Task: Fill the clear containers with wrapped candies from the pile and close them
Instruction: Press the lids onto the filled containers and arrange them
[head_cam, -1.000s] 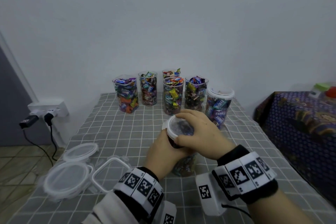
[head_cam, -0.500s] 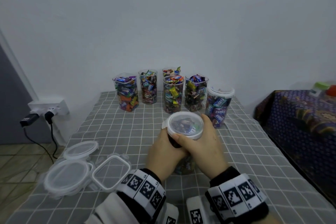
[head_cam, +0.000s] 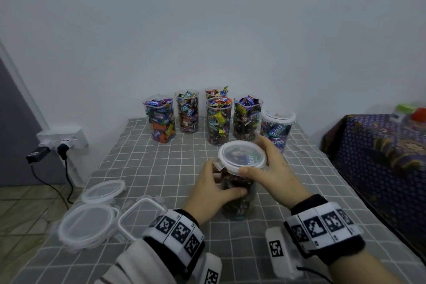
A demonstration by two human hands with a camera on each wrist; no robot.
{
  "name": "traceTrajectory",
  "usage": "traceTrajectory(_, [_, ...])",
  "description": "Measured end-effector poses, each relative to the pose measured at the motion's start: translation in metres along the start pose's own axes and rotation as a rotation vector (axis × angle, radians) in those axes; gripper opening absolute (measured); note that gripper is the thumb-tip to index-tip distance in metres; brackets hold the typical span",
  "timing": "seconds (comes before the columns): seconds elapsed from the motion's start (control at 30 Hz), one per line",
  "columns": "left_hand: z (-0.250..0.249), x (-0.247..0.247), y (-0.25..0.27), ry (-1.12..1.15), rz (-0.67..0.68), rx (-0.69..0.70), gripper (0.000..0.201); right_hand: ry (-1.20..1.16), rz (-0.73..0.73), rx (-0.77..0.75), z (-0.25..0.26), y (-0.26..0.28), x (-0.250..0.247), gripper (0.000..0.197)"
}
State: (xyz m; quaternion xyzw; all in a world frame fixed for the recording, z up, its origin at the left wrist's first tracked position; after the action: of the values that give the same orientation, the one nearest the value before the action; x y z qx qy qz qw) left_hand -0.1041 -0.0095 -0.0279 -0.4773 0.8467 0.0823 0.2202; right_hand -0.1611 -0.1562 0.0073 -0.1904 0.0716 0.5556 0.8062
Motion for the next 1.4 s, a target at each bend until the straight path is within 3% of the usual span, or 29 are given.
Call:
traceTrajectory(0.13, [-0.002,0.013,-0.004,0.006,0.026,0.046,0.083,0.004,-0.099,-0.030,0.012,0.012,0.007,0.111])
traceTrajectory(0.27, [-0.003,0.021,-0.002,0.075,-0.016,0.100,0.077,-0.018,-0.172,-0.021,0.013,0.016,0.018,0.124])
traceTrajectory(0.53, [0.004,0.021,-0.001,0.085,-0.009,0.033,0.071,0.039,-0.272,-0.058,0.010,0.017,0.022,0.092])
traceTrajectory(0.73, [0.005,0.021,-0.002,0.049,-0.011,0.024,0.071,0.064,-0.303,-0.071,0.008,0.016,0.023,0.087])
traceTrajectory(0.9, [0.002,0.019,-0.007,0.071,0.065,0.003,0.067,0.059,-0.306,-0.071,0.007,0.015,0.019,0.085])
traceTrajectory(0.97, [0.000,0.017,-0.009,0.056,0.094,-0.017,0.066,0.055,-0.333,-0.065,0.006,0.013,0.013,0.086])
traceTrajectory(1.07, [-0.002,0.010,-0.015,-0.036,0.102,-0.087,0.086,0.062,-0.413,-0.034,-0.002,0.006,-0.006,0.087])
traceTrajectory(1.17, [0.002,0.000,-0.026,-0.116,0.110,-0.128,0.090,0.068,-0.493,-0.001,-0.011,-0.002,-0.032,0.090])
traceTrajectory(1.4, [-0.004,-0.029,-0.077,-0.194,-0.011,-0.179,0.092,0.093,-0.708,0.022,-0.031,-0.016,-0.080,0.089])
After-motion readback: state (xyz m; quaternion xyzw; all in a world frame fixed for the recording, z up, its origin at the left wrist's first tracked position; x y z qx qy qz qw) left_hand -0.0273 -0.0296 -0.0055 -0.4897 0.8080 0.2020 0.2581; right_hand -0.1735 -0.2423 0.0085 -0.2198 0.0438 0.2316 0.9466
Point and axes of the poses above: each hand's wrist, its own y-axis away from the middle knuckle, its own x-axis out of the palm, z = x × y, the point moved 2 cm from there along -y, towards the middle knuckle, and after that the axes turned 9 degrees about -y, right-handed, at the moved point
